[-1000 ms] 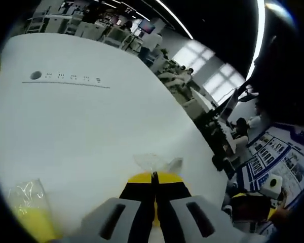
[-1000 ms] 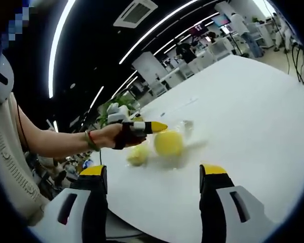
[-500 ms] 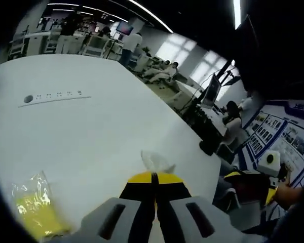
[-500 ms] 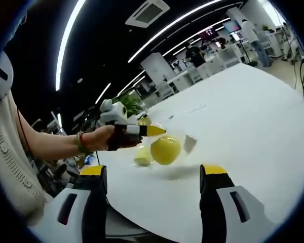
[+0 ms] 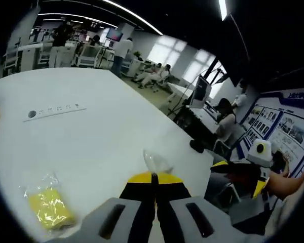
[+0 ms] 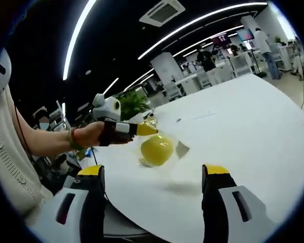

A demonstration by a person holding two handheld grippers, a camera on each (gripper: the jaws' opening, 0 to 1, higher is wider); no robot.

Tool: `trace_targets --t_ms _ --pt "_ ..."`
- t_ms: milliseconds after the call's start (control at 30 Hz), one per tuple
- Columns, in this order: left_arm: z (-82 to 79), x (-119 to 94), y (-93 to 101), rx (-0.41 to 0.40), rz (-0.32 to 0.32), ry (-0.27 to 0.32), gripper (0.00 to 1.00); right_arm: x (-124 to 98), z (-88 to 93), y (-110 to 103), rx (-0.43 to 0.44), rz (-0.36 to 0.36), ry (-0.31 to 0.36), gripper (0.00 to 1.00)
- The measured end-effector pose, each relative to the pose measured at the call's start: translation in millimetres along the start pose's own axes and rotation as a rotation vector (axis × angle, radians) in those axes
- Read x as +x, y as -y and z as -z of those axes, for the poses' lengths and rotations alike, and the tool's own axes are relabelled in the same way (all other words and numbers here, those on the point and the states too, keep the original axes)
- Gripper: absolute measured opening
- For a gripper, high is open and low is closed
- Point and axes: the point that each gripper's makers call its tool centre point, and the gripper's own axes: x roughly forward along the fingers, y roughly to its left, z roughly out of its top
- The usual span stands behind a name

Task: Compare the silicone blocks by pressing each to a similar depth, holding the contact briefly, and releasing to observe deformation and rebound differences across the visible hardness samples.

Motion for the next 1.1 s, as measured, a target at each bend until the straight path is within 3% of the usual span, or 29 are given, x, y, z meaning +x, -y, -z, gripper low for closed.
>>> trace_targets --t_ms 300,567,800,1100 --pt "-18.2 -36 14.7 0.016 -0.003 0.072 0.0 17 -5.2 -14 -0.064 -0.051 -0.038 0.77" --pt "-28.8 -58 26.8 0.035 0.02 0.099 0.0 44 -15.3 -20 -0.142 -0.101 -0.08 0.79" --pt "-30.1 -74 30.1 0.07 0.024 0.09 0.0 75 -15.3 -30 -0.228 -0.168 -0.136 0.78" --pt "-28.1 -83 30.8 0.104 0.051 0.061 0.0 117 -14.6 -49 -0.278 -0.275 -0.197 0.76"
